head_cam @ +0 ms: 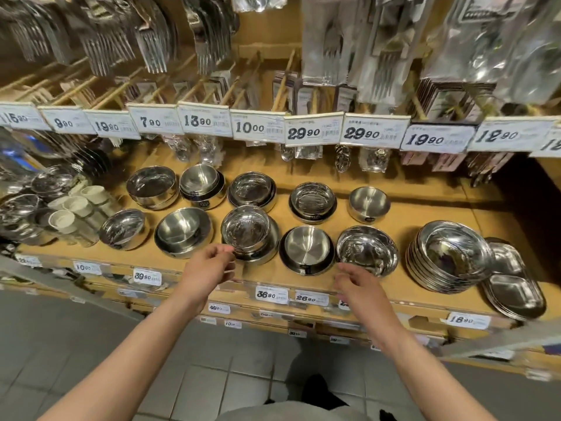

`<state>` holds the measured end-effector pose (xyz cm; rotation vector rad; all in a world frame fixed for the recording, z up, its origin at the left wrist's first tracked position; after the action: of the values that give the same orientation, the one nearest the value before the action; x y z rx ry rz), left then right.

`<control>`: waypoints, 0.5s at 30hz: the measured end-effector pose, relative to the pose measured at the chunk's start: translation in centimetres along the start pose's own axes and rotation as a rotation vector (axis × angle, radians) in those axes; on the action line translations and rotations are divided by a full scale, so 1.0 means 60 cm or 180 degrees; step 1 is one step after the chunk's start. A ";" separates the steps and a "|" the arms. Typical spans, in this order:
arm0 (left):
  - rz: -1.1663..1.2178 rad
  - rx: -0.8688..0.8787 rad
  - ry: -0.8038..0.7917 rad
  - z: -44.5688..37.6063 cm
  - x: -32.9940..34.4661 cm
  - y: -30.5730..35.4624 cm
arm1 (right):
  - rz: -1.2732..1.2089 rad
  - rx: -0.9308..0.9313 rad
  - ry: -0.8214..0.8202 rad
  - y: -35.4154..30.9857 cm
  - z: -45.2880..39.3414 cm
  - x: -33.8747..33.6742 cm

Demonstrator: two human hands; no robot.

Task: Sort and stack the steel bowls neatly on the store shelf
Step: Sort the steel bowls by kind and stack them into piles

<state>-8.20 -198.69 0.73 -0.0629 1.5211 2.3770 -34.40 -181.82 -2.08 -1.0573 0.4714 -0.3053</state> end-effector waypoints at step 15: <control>0.0213 -0.0120 0.0488 -0.005 -0.066 -0.027 | 0.0025 0.0136 -0.0603 -0.005 -0.080 0.093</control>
<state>-4.01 -199.28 0.00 -0.2104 1.5688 2.5045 -32.07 -188.14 -4.99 -1.0315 0.2980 -0.2049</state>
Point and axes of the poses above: each hand's wrist, its own z-axis away from the middle knuckle, its own x-axis out of the palm, y = z × x, the point moved 7 cm from there along -z, towards the middle knuckle
